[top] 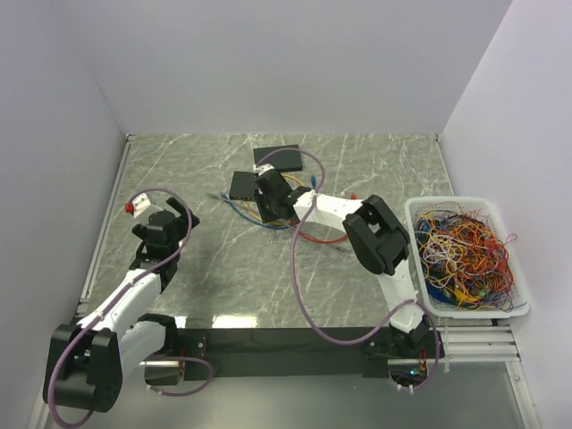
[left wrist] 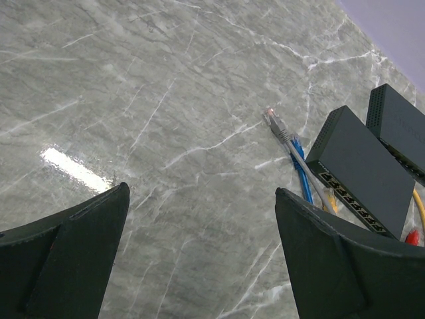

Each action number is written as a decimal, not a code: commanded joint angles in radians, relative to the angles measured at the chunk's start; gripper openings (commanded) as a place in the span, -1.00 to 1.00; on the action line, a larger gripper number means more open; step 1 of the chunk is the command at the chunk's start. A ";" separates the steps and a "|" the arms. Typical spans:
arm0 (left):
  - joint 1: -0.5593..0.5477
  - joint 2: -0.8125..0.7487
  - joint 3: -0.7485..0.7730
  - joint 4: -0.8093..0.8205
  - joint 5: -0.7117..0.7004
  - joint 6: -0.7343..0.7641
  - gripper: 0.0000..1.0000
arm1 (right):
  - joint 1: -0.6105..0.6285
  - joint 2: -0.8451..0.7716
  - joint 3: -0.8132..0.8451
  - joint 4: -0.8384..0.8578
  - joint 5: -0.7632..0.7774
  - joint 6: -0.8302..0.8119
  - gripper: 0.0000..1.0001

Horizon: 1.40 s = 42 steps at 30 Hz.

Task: Insert the plug into the switch port

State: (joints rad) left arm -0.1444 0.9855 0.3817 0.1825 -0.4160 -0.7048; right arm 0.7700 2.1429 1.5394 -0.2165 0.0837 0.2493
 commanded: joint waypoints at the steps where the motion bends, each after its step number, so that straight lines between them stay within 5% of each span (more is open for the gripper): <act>1: 0.005 -0.022 -0.004 0.034 0.005 -0.018 0.94 | 0.008 0.008 0.041 0.002 -0.005 0.011 -0.28; 5: 0.006 -0.022 -0.006 0.037 0.008 -0.019 0.94 | 0.008 0.017 0.038 0.005 -0.002 0.015 -0.32; 9: 0.006 -0.018 -0.003 0.029 0.006 -0.021 0.93 | 0.008 0.031 0.036 0.003 -0.013 0.016 -0.69; 15: 0.006 -0.024 -0.004 0.026 0.005 -0.021 0.93 | 0.015 0.038 -0.004 0.020 -0.051 0.038 -1.00; 27: 0.006 -0.027 -0.004 0.017 0.000 -0.022 0.92 | 0.169 0.023 -0.053 -0.063 0.014 0.019 -1.00; 42: 0.006 -0.042 -0.006 0.002 -0.003 -0.025 0.91 | 0.273 -0.216 -0.310 -0.144 0.141 0.038 -1.00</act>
State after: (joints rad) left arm -0.1432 0.9634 0.3801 0.1749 -0.4164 -0.7200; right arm 1.0386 1.9854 1.2919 -0.2424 0.1654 0.2722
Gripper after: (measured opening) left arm 0.957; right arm 0.116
